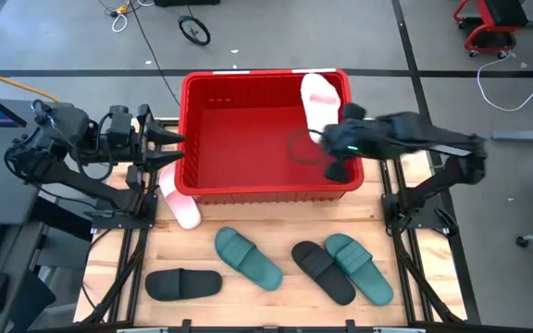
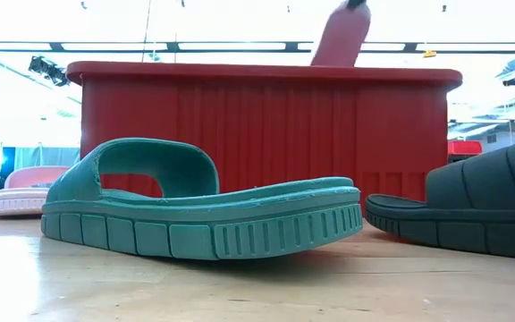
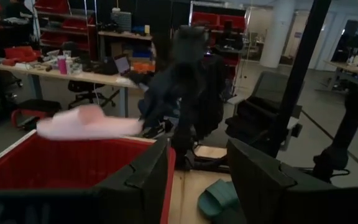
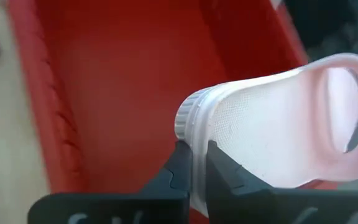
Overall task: Pick and place slides into bin
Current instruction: Put the right pink slipper into the red bin
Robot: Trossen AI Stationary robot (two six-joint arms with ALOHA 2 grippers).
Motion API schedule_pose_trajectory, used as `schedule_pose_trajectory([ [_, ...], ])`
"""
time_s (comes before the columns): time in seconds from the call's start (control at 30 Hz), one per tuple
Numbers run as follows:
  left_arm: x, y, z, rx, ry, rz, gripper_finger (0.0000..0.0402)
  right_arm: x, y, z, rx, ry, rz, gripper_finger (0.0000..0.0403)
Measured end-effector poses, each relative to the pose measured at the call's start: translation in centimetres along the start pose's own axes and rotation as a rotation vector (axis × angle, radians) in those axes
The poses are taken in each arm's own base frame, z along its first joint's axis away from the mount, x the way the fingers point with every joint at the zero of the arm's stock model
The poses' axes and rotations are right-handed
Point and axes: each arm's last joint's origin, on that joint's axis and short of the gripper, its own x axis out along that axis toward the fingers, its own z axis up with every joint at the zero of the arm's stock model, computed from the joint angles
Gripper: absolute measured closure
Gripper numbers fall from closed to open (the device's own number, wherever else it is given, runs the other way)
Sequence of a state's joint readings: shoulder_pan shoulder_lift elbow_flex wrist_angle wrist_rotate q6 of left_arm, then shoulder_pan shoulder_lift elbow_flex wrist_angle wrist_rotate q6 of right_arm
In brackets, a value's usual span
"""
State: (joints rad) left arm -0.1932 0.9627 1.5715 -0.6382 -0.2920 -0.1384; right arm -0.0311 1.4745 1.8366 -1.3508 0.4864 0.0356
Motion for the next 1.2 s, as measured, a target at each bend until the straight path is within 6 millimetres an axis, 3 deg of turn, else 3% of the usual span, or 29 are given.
schedule_pose_trajectory([
  [0.3, 1.2, -0.3, -0.4, -0.052, 0.031, 0.005, 0.0230, 11.8, -0.3, 1.7, -0.050, 0.330, 0.029, 0.0382],
  [0.57, 1.2, -0.3, -0.5, -0.101, 0.040, 0.007, 0.0230, 20.2, -1.2, -0.6, -0.033, 0.585, 0.059, 0.0383],
  [0.8, 1.2, -0.3, -0.6, -0.098, 0.047, 0.008, 0.0230, 24.2, -0.5, -4.1, -0.136, 0.668, 0.041, 0.0381],
  [1.03, 1.2, -0.3, -0.7, -0.093, 0.063, 0.011, 0.0230, 27.0, 0.0, -6.2, -0.104, 0.569, 0.017, 0.0310],
  [1.2, 1.2, -0.3, -0.7, -0.093, 0.063, 0.011, 0.0230, 27.8, -0.6, -7.3, -0.055, 0.584, 0.010, 0.0256],
])
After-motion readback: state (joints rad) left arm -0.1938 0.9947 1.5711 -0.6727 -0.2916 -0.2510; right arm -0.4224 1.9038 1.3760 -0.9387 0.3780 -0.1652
